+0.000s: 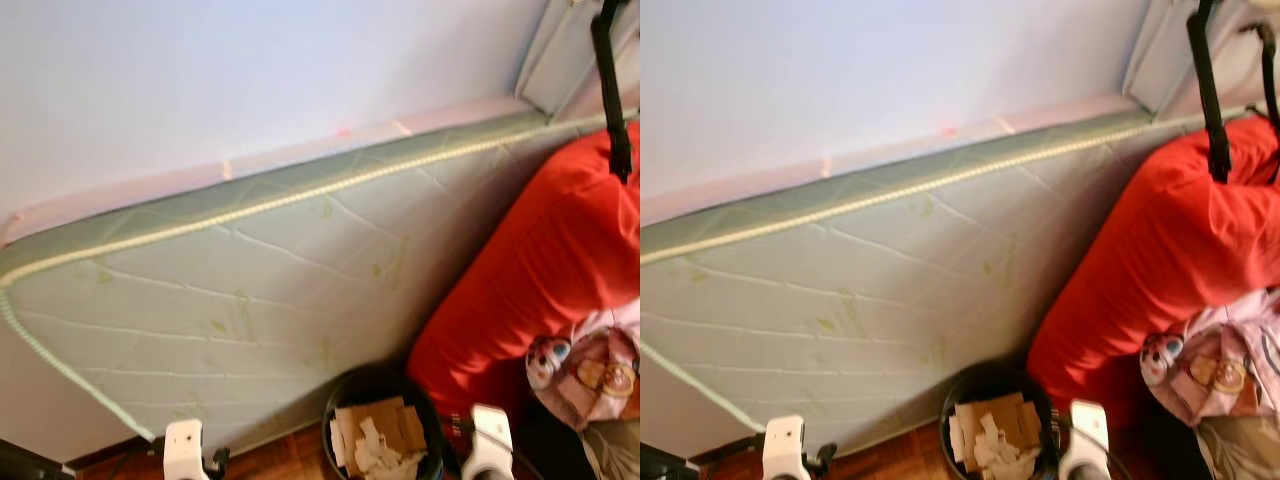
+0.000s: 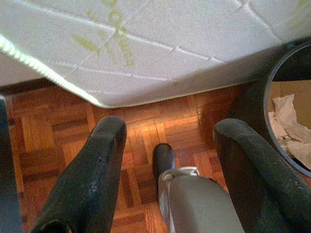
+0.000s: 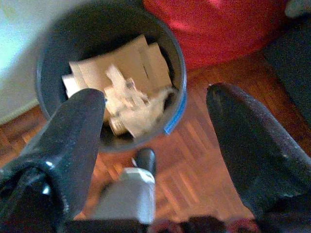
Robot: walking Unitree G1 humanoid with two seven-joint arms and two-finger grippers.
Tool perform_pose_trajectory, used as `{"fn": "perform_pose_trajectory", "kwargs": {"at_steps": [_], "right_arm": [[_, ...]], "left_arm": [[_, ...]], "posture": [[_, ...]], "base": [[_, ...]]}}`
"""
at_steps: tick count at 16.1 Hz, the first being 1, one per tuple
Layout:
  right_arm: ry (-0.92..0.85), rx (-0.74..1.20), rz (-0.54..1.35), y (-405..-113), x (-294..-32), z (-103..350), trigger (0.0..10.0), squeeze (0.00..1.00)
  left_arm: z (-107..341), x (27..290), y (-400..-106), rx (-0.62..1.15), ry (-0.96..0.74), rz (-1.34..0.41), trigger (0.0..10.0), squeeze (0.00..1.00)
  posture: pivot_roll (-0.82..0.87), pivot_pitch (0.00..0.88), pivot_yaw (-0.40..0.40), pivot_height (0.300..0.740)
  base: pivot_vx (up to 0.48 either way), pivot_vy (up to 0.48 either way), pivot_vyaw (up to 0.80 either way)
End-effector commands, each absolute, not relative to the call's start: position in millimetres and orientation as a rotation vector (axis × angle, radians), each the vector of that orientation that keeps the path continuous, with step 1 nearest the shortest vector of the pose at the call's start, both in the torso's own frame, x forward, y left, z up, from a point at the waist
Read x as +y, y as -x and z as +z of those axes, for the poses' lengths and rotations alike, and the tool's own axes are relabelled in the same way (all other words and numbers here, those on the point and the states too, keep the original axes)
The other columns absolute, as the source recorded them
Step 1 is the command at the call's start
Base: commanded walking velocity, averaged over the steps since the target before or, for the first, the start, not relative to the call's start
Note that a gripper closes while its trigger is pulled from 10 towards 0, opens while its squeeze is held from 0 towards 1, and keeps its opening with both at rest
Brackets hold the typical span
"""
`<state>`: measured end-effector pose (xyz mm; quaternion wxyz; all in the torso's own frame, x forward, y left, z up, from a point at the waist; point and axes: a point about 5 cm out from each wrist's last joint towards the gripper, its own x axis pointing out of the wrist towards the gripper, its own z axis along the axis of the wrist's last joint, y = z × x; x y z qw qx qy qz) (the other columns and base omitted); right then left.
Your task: Clean up the room
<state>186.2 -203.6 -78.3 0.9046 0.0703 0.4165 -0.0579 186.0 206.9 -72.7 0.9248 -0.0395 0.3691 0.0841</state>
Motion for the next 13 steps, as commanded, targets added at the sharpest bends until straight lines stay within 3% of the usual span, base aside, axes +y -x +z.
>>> {"fn": "perform_pose_trajectory", "kwargs": {"at_steps": [1,6,13], "right_arm": [[-0.168,0.878,-0.157,-182,-207,-80,10.0,0.00],[-0.187,0.901,-0.181,-177,-207,-83,10.0,0.00],[-0.182,0.932,-0.155,-172,-198,-87,10.0,0.00]], "left_arm": [[-75,207,-184,0.784,0.079,0.183,10.0,0.00],[-74,207,-190,0.787,0.076,0.188,10.0,0.00],[-78,213,-181,0.830,0.075,0.216,10.0,0.00]], "posture": [[0.00,0.000,0.001,0.740],[0.00,0.000,0.000,0.740],[-0.03,0.000,0.021,0.740]], "base": [[0.000,0.000,0.00],[0.000,0.000,0.00],[0.000,0.000,-0.69]]}}
